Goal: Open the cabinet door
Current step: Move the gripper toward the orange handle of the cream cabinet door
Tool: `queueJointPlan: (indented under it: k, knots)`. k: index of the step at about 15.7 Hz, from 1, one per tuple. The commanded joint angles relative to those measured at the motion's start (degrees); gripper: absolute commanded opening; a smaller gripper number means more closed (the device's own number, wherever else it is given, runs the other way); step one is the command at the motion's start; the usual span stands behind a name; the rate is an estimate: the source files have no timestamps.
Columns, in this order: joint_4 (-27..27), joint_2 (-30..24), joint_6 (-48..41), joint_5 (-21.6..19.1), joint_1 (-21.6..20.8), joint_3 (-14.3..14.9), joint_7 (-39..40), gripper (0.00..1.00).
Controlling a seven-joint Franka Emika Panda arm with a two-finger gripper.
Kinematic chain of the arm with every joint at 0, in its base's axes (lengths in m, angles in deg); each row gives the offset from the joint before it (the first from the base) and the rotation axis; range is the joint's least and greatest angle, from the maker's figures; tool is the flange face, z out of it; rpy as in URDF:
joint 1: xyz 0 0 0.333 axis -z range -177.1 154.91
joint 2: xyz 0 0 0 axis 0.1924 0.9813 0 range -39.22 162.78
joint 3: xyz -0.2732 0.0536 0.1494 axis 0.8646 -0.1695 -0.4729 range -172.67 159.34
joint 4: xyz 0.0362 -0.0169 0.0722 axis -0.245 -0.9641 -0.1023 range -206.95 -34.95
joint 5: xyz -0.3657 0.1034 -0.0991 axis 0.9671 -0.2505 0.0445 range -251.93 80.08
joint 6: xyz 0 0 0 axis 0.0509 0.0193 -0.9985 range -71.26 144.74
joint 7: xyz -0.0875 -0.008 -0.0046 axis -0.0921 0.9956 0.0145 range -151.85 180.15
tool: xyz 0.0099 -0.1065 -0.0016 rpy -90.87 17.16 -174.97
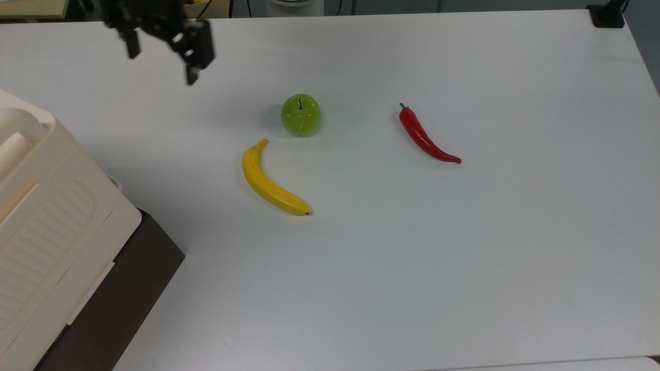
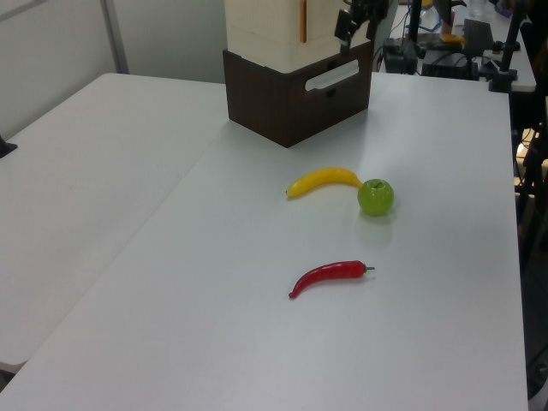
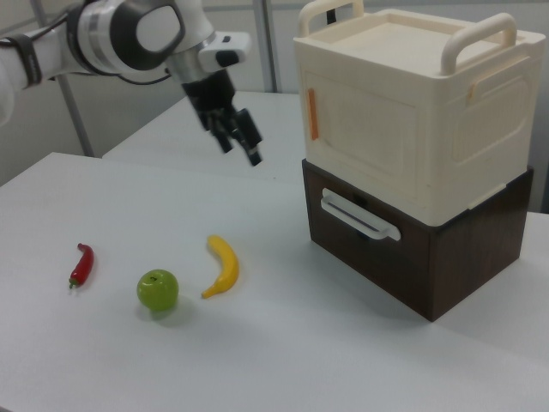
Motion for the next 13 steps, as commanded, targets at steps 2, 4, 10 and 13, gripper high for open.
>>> queueJointPlan:
  k: [2,4,10,13]
  knots:
    - [1.31,2.51,11.1,2.83,2.15,0.17,-3.72,1.0]
    - [1.4,3.39,16.46,3.79,2.42,0.17,-3.81,1.0]
    - [1.57,5.76,28.08,7.48,3.12,0.26,-4.33,1.0]
    - [1.57,7.52,33.96,9.6,3.12,0.26,-4.42,1.0]
